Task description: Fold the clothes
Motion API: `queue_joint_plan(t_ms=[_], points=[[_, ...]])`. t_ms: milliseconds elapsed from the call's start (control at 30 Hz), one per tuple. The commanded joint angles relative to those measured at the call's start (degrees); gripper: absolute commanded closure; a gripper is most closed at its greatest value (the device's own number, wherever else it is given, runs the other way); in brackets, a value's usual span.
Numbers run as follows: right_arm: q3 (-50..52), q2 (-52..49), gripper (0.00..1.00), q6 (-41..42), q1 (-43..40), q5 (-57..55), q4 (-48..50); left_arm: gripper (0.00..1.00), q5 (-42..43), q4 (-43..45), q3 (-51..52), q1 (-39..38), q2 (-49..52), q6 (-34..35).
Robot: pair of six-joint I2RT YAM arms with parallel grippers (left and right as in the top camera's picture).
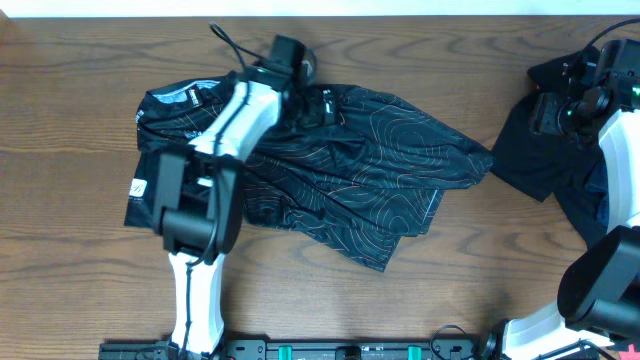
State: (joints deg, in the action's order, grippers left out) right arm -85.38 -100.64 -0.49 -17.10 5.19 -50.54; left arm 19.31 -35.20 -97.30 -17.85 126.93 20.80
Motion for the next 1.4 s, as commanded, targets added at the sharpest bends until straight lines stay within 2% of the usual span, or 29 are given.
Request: queue_joint_plan(t_ms=[0,67,133,167,267,333,433,667,767,833,933,967,1000,1033,1067,1133,1167,1267,1367], points=[[-0.11,0.07,0.36,-0.46,0.42,0.22,-0.52,0.02,0.63,1.18,0.74,-1.25,2.49,7.43],[-0.11,0.07,0.37,-0.44,0.42,0.22,-0.5,0.05,0.61,3.39,0.74,-1.99,3.1,7.39],[-0.11,0.07,0.36,-0.44,0.42,0.22,-0.5,0.16,0.61,5.77,0.74,-2.54,3.5,7.41],[-0.11,0.07,0.36,-0.46,0.42,0.22,-0.52,0.28,0.61,6.38,0.74,-2.73,3.56,7.41],[-0.11,0.07,0.36,-0.46,0.42,0.22,-0.7,0.85,0.61,7.67,0.74,-2.97,3.58,7.43],[-0.11,0.07,0.36,-0.44,0.42,0.22,-0.7,0.94,0.63,8.46,0.7,-2.97,3.56,7.43],[-0.11,0.07,0.36,-0.44,0.42,0.22,-0.68,0.94,0.63,8.57,-0.15,-2.91,3.17,7.37],[-0.11,0.07,0.36,-0.44,0.42,0.22,-0.72,0.94,0.61,14.64,-4.92,-1.27,0.52,7.15],[-0.11,0.07,0.36,-0.44,0.42,0.22,-0.66,0.94,0.37,24.63,-7.52,0.87,0.15,7.17],[-0.11,0.07,0.37,-0.44,0.42,0.22,-0.68,0.94,-2.71,32.48,-7.69,2.38,0.17,7.39],[-0.11,0.07,0.37,-0.44,0.42,0.24,-0.68,0.94,-13.64,42.64,-7.69,4.33,1.16,7.41],[-0.11,0.07,0.36,-0.44,0.42,0.24,-0.68,0.88,-16.11,45.86,-7.69,5.01,1.68,7.41],[-0.11,0.07,0.36,-0.44,0.44,0.24,-0.68,0.59,-16.48,48.02,-7.69,5.68,2.08,7.39],[-0.11,0.07,0.36,-0.42,0.48,0.24,-0.7,0.41,-16.0,49.27,-7.69,6.49,2.32,7.41],[-0.11,0.07,0.36,-0.44,0.48,0.26,-0.74,0.3,-15.26,49.22,-7.69,7.28,2.32,7.39],[-0.11,0.07,0.35,-0.44,0.68,0.46,-1.25,0.15,-11.02,47.17,-7.69,9.14,2.27,7.08],[-0.11,0.07,0.34,-0.46,0.72,1.2,-1.7,0.02,-7.32,45.16,-7.69,10.23,2.12,6.16],[-0.11,0.07,0.28,-1.36,1.07,4.79,-3.63,0.02,-0.5,33.77,-7.69,13.09,0.74,5.64],[-0.11,0.07,0.27,-3.04,1.79,11.06,-6.82,0.02,1.22,15.56,-7.69,16.09,-1.92,2.1]])
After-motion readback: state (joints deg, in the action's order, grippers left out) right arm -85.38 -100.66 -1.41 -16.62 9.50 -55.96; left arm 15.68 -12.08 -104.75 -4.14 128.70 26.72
